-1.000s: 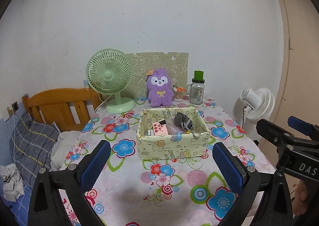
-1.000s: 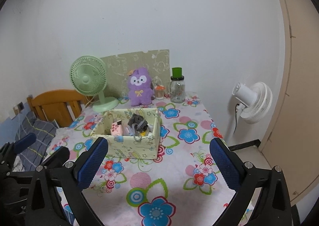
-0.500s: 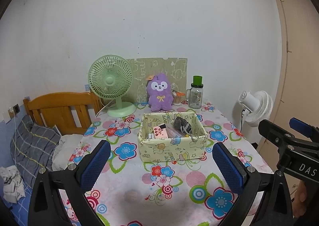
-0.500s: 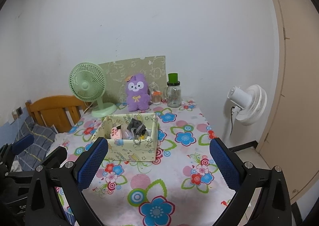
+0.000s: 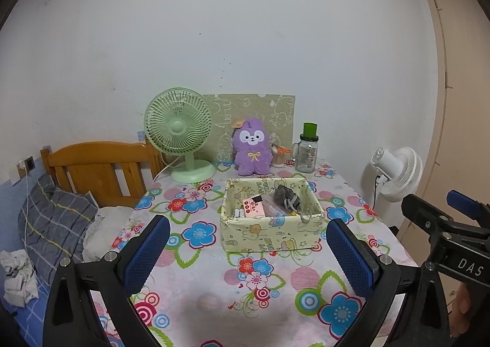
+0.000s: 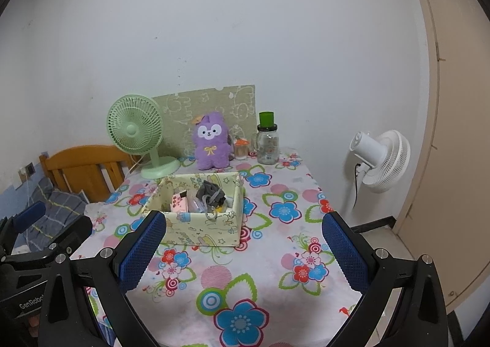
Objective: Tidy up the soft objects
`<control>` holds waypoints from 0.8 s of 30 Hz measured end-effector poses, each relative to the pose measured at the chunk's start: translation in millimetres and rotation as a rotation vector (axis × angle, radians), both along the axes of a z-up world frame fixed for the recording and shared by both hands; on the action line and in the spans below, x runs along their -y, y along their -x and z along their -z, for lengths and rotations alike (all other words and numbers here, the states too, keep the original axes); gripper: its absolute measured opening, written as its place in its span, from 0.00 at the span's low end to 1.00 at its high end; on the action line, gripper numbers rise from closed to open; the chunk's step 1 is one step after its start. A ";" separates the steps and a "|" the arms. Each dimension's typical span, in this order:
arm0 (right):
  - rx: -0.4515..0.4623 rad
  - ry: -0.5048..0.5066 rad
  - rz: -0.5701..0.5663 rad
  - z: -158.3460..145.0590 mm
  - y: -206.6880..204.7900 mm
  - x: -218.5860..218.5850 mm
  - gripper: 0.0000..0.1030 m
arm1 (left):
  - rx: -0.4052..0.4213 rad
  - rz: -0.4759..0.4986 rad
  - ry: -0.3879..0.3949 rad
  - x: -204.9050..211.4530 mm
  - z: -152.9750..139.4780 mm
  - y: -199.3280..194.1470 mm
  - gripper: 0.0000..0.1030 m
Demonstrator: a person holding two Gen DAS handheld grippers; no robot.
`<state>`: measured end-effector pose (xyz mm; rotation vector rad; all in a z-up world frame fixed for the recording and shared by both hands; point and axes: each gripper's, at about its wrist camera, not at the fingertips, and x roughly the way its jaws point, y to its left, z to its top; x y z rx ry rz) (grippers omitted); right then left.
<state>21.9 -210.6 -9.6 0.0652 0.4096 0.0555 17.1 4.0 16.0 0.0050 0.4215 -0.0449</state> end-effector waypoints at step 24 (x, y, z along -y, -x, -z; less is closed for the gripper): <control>-0.001 0.001 -0.003 -0.4 0.1 -1.6 1.00 | 0.000 0.006 -0.002 0.8 0.3 0.5 1.00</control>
